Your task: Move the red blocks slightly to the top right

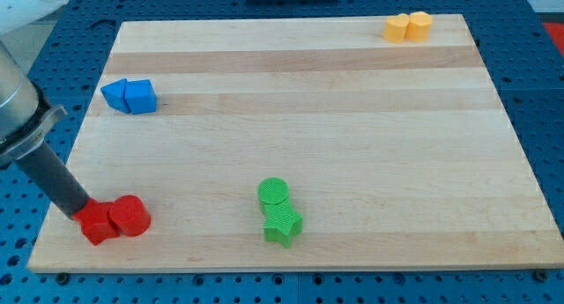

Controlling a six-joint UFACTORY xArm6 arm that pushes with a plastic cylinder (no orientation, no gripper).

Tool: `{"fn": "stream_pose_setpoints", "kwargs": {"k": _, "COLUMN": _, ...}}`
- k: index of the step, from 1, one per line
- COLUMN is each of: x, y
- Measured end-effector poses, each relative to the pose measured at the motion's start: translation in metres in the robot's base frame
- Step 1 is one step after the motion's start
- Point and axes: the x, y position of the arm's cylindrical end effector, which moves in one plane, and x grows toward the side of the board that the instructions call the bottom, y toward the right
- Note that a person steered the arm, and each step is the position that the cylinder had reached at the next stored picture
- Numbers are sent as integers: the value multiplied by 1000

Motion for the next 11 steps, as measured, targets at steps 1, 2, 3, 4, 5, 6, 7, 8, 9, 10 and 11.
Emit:
{"fn": "stream_pose_setpoints", "kwargs": {"k": 1, "x": -14, "y": -38}}
{"fn": "stream_pose_setpoints", "kwargs": {"k": 2, "x": -12, "y": -42}}
{"fn": "stream_pose_setpoints", "kwargs": {"k": 3, "x": 18, "y": -40}}
{"fn": "stream_pose_setpoints", "kwargs": {"k": 4, "x": 43, "y": -28}}
{"fn": "stream_pose_setpoints", "kwargs": {"k": 5, "x": 45, "y": 3}}
{"fn": "stream_pose_setpoints", "kwargs": {"k": 6, "x": 40, "y": 47}}
{"fn": "stream_pose_setpoints", "kwargs": {"k": 7, "x": 34, "y": 90}}
{"fn": "stream_pose_setpoints", "kwargs": {"k": 8, "x": 22, "y": 117}}
{"fn": "stream_pose_setpoints", "kwargs": {"k": 9, "x": 24, "y": 128}}
{"fn": "stream_pose_setpoints", "kwargs": {"k": 10, "x": 44, "y": 124}}
{"fn": "stream_pose_setpoints", "kwargs": {"k": 11, "x": 60, "y": 95}}
